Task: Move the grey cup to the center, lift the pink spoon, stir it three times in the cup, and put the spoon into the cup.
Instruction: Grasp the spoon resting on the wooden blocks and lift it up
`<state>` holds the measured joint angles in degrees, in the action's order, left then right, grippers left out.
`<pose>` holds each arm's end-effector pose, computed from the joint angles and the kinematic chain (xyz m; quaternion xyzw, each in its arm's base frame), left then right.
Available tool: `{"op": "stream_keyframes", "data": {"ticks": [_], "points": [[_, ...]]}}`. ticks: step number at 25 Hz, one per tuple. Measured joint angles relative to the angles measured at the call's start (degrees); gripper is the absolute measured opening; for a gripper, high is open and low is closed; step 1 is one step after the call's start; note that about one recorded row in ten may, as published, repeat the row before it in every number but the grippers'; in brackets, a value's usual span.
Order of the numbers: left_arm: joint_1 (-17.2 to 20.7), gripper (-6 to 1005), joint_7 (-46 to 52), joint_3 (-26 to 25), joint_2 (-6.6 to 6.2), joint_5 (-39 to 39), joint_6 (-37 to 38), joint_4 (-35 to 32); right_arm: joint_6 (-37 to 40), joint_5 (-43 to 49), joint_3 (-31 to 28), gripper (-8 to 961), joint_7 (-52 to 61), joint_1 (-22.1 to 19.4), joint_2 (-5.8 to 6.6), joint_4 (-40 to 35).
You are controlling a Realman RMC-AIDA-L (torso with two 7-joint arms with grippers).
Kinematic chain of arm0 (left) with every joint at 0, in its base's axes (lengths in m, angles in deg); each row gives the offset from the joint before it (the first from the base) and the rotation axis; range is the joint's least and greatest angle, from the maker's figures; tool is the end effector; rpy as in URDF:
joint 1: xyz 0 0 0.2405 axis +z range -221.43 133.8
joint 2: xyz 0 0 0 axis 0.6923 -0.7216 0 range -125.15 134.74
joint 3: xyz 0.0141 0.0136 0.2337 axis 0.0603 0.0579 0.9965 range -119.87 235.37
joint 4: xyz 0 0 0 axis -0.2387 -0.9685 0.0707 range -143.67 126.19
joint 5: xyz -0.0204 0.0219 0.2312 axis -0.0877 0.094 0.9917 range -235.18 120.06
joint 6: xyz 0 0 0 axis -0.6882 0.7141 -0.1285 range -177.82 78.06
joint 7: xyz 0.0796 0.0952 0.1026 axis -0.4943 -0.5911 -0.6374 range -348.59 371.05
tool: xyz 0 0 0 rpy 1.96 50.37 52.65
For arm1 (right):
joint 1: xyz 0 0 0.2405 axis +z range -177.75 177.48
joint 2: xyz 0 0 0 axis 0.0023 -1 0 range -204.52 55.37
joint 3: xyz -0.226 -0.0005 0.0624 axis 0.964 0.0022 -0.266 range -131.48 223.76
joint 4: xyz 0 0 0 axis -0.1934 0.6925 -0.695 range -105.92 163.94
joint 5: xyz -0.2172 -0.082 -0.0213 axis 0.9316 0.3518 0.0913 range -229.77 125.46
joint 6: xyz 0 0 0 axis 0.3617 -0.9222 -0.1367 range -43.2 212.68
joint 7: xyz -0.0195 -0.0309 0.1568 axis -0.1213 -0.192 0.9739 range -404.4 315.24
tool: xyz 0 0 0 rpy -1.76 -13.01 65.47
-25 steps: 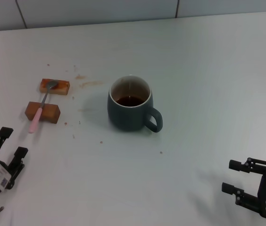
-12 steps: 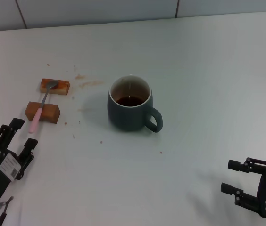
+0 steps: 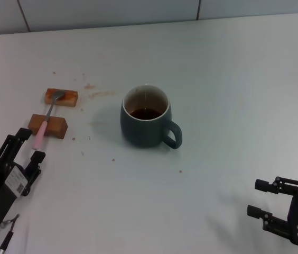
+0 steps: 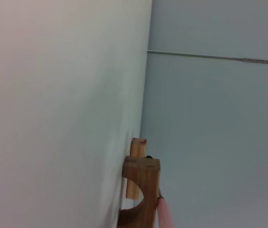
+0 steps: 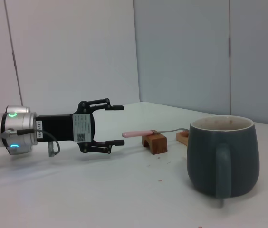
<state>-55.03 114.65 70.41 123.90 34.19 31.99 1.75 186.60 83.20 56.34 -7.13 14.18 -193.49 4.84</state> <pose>-0.3472 0.2159 -0.0698 -0.3407 -0.7313 -0.5761 0.1313 0.3480 0.1976 -0.0181 -0.9316 0.1372 0.2672 0.2045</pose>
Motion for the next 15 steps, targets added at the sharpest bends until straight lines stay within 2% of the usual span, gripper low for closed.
{"op": "stream_keyframes", "data": {"ticks": [15], "points": [[-1.9, 746, -2.5, -2.3, -0.02, -0.1, -2.9, 1.4, 0.1, 0.0, 0.0, 543, 0.5, 0.4, 0.1, 0.0]]}}
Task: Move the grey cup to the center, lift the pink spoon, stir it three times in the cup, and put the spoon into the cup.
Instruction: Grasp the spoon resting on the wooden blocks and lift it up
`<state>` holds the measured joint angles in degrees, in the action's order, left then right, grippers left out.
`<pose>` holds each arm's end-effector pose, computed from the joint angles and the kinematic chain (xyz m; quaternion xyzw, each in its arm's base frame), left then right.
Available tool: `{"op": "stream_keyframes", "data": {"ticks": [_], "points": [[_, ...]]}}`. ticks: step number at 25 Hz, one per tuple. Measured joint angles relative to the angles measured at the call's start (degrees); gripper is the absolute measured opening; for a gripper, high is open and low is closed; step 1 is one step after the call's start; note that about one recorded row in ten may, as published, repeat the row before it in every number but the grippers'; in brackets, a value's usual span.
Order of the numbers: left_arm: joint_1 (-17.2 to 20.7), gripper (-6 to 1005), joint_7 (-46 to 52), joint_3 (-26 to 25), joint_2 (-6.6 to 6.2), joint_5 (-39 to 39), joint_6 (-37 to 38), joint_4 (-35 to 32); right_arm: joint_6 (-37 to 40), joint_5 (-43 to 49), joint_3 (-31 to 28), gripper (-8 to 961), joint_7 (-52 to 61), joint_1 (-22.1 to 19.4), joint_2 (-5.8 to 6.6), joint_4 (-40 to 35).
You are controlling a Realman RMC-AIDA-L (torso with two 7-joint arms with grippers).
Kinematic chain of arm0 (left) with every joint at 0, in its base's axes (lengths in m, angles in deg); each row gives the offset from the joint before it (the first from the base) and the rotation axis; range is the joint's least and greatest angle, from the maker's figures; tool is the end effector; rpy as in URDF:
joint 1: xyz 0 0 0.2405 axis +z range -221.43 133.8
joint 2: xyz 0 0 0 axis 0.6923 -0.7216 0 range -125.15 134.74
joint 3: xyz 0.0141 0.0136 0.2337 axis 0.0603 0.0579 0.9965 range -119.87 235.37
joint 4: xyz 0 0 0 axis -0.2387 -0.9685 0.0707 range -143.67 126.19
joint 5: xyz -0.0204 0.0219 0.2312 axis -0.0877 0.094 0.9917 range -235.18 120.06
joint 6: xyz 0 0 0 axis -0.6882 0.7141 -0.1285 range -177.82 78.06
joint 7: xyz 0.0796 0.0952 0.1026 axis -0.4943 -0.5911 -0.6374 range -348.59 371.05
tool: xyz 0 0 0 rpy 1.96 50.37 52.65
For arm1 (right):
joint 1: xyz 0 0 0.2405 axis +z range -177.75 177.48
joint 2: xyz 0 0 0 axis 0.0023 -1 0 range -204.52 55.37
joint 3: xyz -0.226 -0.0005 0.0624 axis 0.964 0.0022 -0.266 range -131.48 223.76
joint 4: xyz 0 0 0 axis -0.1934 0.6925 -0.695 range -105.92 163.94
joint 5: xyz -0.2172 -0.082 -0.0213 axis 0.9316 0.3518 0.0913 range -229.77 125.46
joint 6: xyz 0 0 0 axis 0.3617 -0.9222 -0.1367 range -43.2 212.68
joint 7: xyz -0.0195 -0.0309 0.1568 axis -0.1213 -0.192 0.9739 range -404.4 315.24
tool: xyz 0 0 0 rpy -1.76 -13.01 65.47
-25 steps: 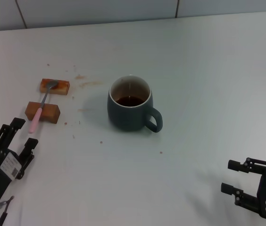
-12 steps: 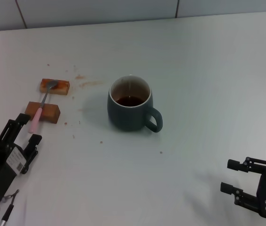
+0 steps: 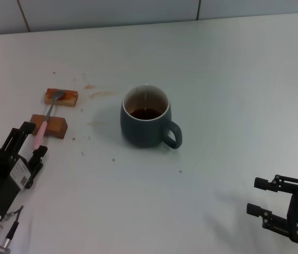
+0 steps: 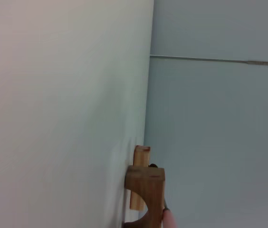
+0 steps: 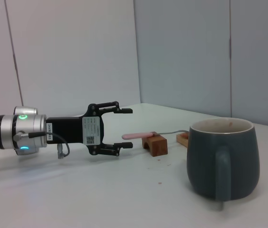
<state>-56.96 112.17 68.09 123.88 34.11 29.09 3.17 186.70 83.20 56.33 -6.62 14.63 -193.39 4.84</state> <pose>-0.3447 0.2293 -0.0740 -0.3425 -0.7299 -0.5730 0.1473 0.3466 0.2003 -0.0173 -0.9317 0.1372 0.2689 0.2022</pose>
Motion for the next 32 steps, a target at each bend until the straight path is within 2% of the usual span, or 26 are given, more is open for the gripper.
{"op": "stream_keyframes", "data": {"ticks": [32], "points": [[-3.5, 730, 0.2, -3.3, 0.0, 0.0, -6.2, 1.1, 0.0, -0.4, -0.1, 542, 1.8, 1.7, 0.15, -0.2]]}}
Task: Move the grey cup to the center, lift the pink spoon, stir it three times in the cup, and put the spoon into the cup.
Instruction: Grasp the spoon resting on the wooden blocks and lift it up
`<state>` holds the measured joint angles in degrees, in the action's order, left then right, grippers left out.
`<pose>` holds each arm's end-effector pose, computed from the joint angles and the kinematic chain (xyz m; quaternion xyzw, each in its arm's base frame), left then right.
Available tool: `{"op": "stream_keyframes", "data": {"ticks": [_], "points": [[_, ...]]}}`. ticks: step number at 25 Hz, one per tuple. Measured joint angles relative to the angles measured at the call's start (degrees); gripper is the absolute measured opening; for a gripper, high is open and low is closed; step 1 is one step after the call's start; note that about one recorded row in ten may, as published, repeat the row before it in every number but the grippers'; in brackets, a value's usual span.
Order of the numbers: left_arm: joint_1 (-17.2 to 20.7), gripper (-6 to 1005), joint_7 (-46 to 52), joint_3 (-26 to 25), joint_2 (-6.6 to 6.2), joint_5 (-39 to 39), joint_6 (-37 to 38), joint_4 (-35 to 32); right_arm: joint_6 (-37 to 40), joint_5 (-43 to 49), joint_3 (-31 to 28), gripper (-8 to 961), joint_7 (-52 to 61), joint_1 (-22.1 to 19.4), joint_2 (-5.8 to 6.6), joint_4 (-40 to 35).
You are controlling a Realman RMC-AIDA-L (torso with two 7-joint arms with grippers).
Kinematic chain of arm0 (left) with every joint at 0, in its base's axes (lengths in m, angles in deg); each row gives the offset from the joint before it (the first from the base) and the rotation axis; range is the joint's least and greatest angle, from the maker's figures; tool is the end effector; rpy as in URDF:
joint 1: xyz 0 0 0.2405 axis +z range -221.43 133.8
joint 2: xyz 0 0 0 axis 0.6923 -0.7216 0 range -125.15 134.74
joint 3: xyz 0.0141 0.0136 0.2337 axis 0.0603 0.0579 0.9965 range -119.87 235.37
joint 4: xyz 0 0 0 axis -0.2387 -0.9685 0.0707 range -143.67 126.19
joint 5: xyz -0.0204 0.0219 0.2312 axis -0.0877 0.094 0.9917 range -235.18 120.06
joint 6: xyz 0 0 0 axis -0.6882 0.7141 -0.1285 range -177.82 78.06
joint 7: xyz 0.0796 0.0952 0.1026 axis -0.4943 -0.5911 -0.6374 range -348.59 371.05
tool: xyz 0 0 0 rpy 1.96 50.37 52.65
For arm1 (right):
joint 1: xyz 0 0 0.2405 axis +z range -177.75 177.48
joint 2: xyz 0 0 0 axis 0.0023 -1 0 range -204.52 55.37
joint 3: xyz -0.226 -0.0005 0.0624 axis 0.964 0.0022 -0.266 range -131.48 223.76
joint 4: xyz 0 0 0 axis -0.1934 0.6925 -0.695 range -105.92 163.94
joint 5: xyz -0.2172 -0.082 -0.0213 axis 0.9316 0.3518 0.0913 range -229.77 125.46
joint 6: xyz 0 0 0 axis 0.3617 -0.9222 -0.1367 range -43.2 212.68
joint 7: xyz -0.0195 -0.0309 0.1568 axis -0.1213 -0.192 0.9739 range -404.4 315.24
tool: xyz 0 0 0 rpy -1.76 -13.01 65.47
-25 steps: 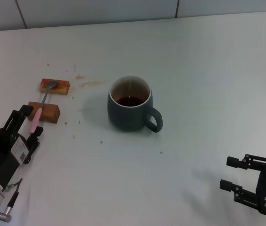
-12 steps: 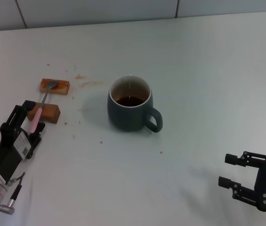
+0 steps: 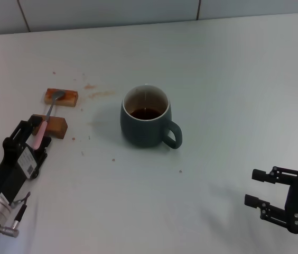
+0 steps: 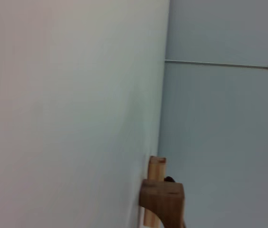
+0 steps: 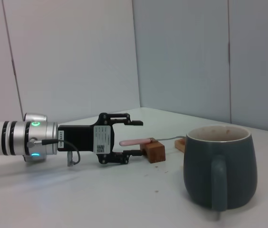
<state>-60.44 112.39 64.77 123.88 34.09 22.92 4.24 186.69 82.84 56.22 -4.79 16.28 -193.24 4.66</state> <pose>-0.3434 0.2533 -0.0808 -0.3261 -0.7440 -0.5611 0.1589 0.3415 0.2115 -0.0150 -0.9308 0.1376 0.2741 0.1987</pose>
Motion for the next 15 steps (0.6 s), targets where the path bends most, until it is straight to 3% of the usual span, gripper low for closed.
{"op": "stream_keyframes", "data": {"ticks": [1, 7, 15], "points": [[0.0, 730, 0.0, 0.0, 0.0, 0.0, -0.1, 0.1, 0.0, 0.0, 0.0, 542, 0.0, 0.0, 0.01, 0.0], [-0.5, 514, 0.0, -0.1, 0.0, 0.0, -0.8, 0.3, 0.0, 0.0, 0.0, 543, 0.6, 0.3, 0.02, -0.6], [-0.6, 455, 0.0, -0.5, 0.0, 0.0, -1.3, 0.3, 0.0, 0.0, 0.1, 543, 0.7, 0.4, -0.03, -0.8]]}}
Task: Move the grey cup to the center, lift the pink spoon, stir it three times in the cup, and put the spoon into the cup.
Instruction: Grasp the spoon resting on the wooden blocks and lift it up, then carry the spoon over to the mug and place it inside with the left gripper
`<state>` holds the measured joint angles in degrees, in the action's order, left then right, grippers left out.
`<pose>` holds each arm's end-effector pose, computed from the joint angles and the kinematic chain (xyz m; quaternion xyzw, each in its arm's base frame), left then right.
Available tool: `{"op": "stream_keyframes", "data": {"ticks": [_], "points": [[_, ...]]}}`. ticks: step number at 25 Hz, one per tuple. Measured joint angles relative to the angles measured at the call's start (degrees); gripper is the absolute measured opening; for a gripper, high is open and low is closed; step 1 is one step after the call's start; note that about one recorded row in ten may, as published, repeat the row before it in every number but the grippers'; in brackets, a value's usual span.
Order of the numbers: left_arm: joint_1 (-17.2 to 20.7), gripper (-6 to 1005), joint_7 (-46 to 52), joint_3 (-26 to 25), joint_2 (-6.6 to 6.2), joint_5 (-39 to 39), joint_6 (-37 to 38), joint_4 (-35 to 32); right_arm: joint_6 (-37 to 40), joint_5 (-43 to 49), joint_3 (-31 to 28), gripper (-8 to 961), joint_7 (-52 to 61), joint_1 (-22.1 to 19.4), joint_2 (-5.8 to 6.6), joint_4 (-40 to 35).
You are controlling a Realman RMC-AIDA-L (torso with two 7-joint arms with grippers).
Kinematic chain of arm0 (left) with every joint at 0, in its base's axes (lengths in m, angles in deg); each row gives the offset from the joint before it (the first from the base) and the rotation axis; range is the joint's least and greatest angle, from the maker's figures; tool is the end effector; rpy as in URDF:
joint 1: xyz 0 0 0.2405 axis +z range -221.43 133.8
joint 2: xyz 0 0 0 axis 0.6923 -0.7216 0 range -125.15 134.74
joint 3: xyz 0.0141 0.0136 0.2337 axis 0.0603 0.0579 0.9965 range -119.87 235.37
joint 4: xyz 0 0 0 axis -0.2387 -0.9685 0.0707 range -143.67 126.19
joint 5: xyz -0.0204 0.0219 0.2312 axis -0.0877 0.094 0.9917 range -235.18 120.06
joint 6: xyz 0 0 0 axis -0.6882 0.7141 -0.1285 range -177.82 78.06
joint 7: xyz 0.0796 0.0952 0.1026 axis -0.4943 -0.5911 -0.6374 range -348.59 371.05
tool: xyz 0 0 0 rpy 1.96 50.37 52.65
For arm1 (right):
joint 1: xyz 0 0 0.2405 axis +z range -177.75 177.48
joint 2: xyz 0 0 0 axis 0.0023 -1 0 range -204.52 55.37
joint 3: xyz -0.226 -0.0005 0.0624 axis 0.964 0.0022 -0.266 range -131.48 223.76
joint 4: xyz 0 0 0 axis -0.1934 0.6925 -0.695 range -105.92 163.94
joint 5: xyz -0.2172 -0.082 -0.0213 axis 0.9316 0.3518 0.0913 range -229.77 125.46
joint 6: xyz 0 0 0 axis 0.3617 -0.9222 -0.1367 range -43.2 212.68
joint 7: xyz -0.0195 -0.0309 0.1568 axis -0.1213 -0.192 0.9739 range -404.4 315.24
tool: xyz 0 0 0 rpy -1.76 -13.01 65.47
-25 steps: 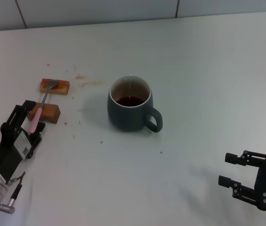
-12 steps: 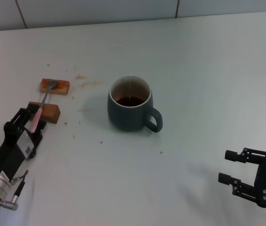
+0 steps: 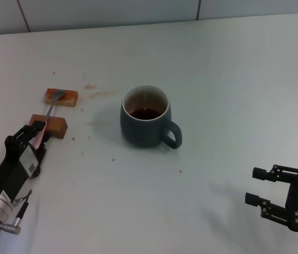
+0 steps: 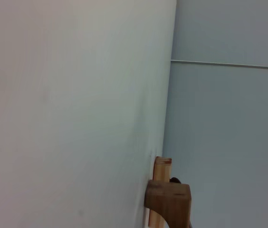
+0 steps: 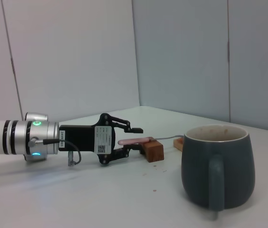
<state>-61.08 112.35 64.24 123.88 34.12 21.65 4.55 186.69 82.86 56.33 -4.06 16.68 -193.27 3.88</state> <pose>-0.3427 0.2572 -0.0830 -0.3234 -0.7476 -0.5574 0.1606 0.3413 0.2147 -0.0128 -0.9321 0.1372 0.2707 0.1978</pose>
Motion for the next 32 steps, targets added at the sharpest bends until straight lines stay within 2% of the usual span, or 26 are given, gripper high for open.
{"op": "stream_keyframes", "data": {"ticks": [3, 8, 16, 22, 27, 32], "points": [[-0.1, 433, 0.0, 0.0, 0.0, 0.0, -0.1, 0.0, 0.0, 0.0, 0.0, 543, 0.0, 0.0, -0.01, 0.0], [-0.2, 309, -0.1, 0.0, 0.0, 0.0, -0.3, 0.1, 0.0, 0.1, 0.0, 543, 0.0, 0.2, -0.04, 0.0], [-0.2, 258, -0.3, 0.0, 0.0, 0.1, -0.5, 0.1, 0.0, 0.1, 0.0, 543, 0.0, 0.4, -0.04, 0.1], [-0.3, 171, -0.3, 0.0, 0.01, 0.1, -0.6, 0.1, 0.0, 0.2, 0.0, 543, 0.3, 0.4, -0.04, 0.1], [-0.7, 169, -0.7, 0.0, 0.02, 0.2, -0.3, -0.4, 0.0, 0.2, 0.0, 543, 0.5, 0.5, -0.04, 0.1], [-1.6, 166, -4.2, -0.1, -0.05, 0.3, 4.8, -0.7, 0.0, 0.3, 0.0, 543, 0.6, 0.5, -0.04, 0.1]]}}
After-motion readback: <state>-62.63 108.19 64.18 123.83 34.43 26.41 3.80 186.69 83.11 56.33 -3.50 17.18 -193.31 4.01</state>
